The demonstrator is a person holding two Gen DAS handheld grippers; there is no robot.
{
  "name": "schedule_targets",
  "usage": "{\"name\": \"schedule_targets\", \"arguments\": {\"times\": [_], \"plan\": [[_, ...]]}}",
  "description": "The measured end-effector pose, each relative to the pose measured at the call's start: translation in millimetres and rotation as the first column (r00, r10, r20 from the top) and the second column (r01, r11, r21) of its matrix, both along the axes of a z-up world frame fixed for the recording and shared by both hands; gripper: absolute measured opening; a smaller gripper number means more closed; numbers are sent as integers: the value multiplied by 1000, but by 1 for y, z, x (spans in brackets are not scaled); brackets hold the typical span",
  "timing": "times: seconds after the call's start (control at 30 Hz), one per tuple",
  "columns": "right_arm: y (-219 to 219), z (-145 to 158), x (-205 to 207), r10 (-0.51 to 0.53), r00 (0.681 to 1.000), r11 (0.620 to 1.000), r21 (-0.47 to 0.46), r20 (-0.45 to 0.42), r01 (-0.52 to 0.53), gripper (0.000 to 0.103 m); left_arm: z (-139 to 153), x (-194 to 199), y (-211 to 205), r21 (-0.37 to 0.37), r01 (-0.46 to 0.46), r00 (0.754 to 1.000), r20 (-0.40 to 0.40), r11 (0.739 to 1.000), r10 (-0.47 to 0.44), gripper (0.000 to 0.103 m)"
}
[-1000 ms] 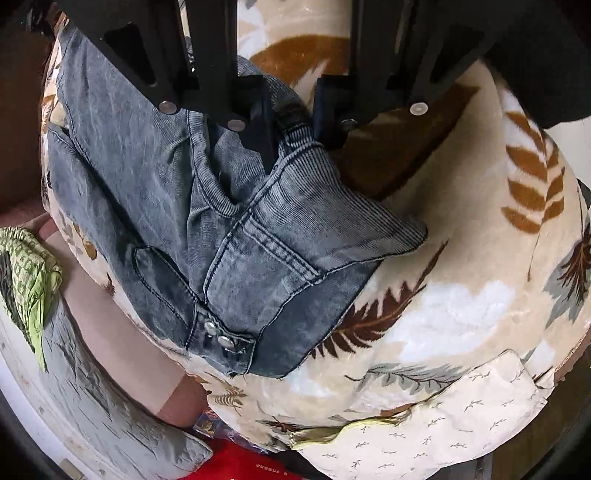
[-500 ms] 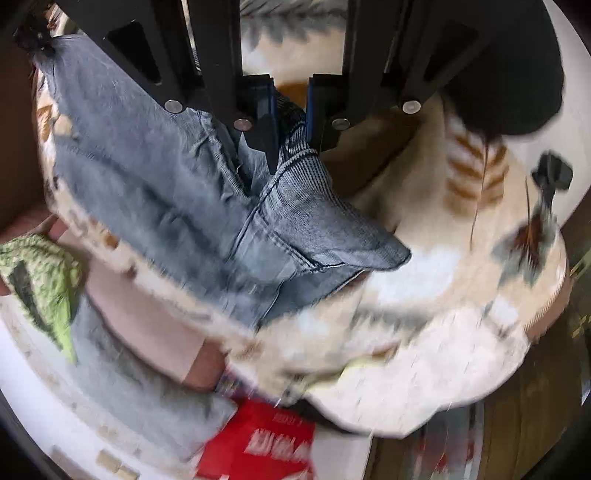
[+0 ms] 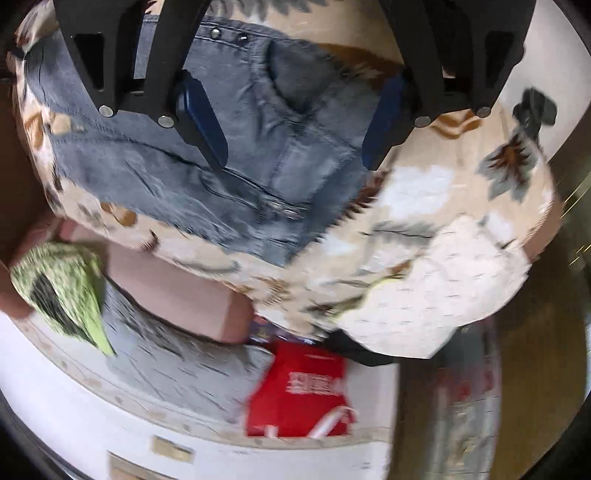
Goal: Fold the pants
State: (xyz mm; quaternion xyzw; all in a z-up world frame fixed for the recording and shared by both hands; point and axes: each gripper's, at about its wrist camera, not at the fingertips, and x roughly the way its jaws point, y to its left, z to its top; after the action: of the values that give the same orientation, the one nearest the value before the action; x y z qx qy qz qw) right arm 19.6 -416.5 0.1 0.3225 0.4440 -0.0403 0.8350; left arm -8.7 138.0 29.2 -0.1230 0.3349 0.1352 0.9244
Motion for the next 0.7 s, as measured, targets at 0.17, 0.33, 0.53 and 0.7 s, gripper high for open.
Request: {"name": "schedule_targets", "arguments": {"times": [0.17, 0.33, 0.53, 0.7], "plan": [[-8, -19, 11, -10, 991, 998, 57, -135, 18, 82, -77, 47, 5, -40, 38, 935, -352, 998, -49, 77], [-2, 21, 41, 34, 999, 999, 31, -9, -34, 82, -65, 43, 4, -15, 42, 959, -279, 999, -44, 77], [-21, -19, 105, 6, 993, 1000, 10, -118, -5, 82, -69, 63, 2, -11, 119, 956, -270, 993, -117, 78], [-27, -35, 129, 28, 985, 996, -75, -171, -41, 72, -97, 70, -2, 56, 151, 941, -315, 987, -126, 84]]}}
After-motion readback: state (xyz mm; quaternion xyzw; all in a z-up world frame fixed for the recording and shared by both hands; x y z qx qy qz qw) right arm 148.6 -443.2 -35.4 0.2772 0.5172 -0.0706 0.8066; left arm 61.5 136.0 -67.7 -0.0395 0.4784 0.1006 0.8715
